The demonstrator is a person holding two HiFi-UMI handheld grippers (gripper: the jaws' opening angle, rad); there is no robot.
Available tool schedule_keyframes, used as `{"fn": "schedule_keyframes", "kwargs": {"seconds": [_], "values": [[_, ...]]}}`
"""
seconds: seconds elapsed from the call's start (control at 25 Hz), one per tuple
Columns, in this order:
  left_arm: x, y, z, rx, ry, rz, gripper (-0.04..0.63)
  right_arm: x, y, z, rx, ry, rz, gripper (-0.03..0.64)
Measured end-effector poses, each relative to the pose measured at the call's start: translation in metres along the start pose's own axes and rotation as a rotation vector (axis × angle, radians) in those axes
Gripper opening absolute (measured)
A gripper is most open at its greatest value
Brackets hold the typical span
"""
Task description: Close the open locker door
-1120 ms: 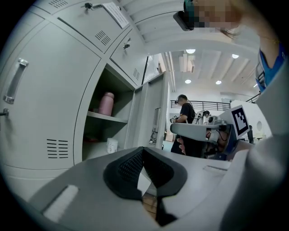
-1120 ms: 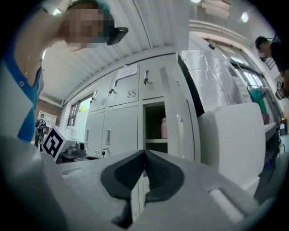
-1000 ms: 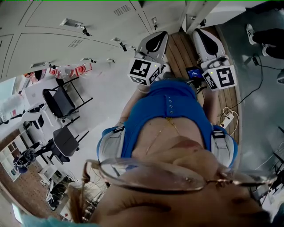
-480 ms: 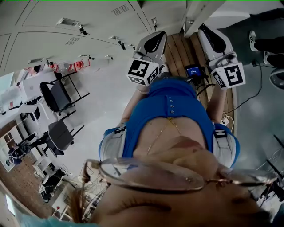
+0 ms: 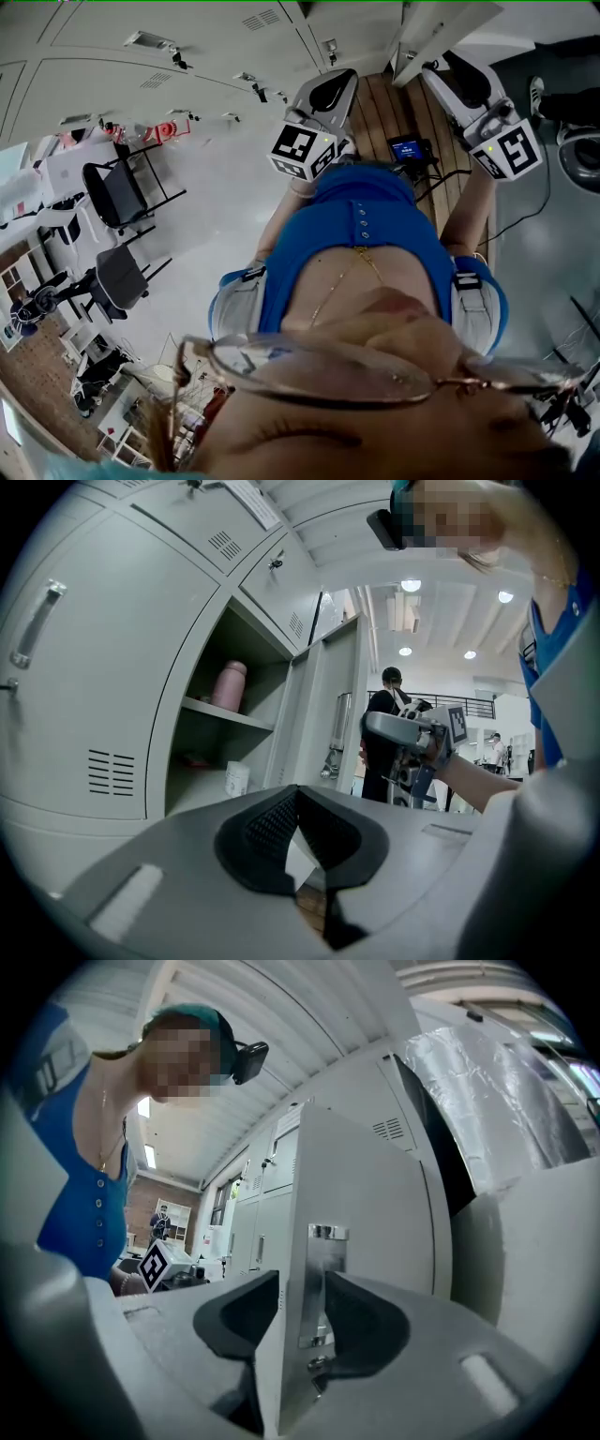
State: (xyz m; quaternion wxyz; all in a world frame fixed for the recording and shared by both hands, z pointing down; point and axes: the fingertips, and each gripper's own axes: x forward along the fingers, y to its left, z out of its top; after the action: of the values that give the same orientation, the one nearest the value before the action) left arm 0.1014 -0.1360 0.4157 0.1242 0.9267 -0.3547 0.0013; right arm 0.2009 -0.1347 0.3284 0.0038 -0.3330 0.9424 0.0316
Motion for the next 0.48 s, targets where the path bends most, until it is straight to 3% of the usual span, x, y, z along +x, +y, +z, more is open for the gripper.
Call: {"fn": "schedule_keyframes", "kwargs": {"seconds": [0.48], "values": [[0.002, 0.016, 0.006, -0.009, -0.002, -0.024, -0.011, 0.019, 0.001, 0.003, 0.028, -0.034, 0.04, 0.126]]}}
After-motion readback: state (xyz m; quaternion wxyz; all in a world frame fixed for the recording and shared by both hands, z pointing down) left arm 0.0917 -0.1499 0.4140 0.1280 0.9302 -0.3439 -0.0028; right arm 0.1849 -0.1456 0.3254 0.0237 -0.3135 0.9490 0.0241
